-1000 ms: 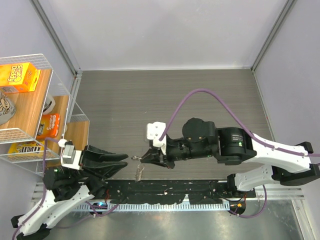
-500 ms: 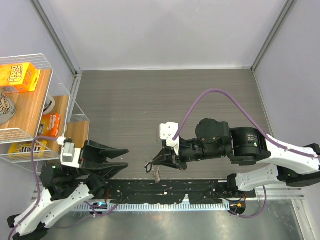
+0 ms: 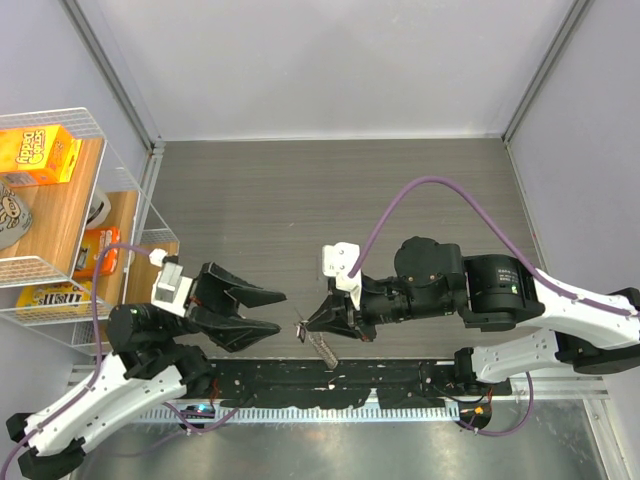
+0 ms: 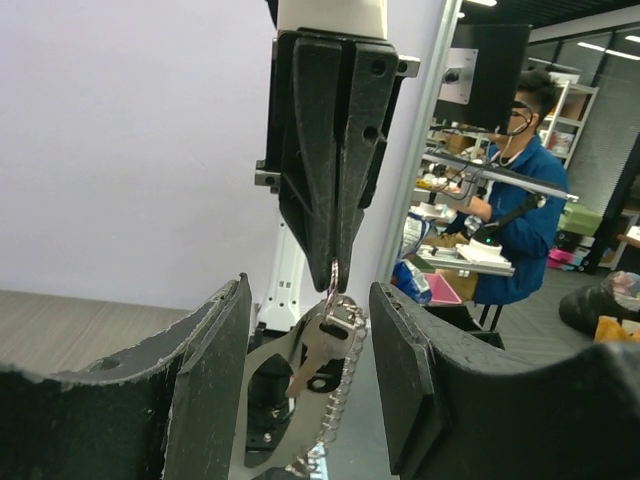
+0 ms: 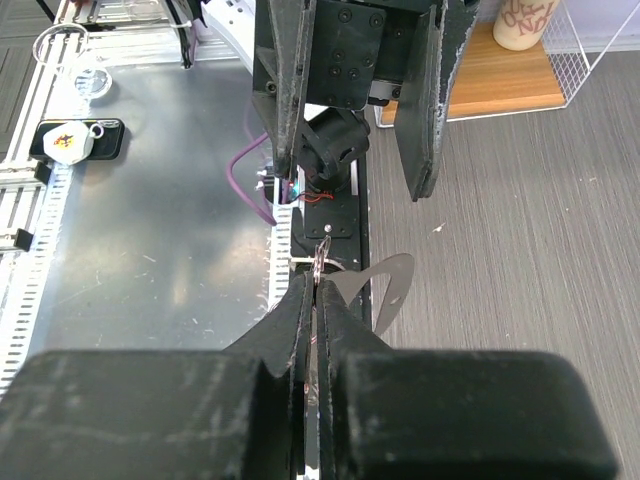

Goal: Put the keys on the keyring

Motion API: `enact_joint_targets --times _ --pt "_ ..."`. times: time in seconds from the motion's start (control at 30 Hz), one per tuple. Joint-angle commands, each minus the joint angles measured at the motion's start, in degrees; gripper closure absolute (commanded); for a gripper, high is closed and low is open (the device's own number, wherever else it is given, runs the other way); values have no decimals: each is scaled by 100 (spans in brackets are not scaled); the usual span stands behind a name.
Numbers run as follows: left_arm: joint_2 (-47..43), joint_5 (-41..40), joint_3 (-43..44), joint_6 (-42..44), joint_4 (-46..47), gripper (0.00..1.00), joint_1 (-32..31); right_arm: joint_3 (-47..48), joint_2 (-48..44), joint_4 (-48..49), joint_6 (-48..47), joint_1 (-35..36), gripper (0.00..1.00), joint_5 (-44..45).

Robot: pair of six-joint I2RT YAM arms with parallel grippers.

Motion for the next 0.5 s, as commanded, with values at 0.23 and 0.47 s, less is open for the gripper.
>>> enact_joint_targets --times 0.23,0.47 --pt "378 306 -105 -595 1095 59 -5 -33 -236 720 -14 17 95 143" --pt "536 332 -114 -683 1209 73 -5 -86 -315 888 -5 17 95 134"
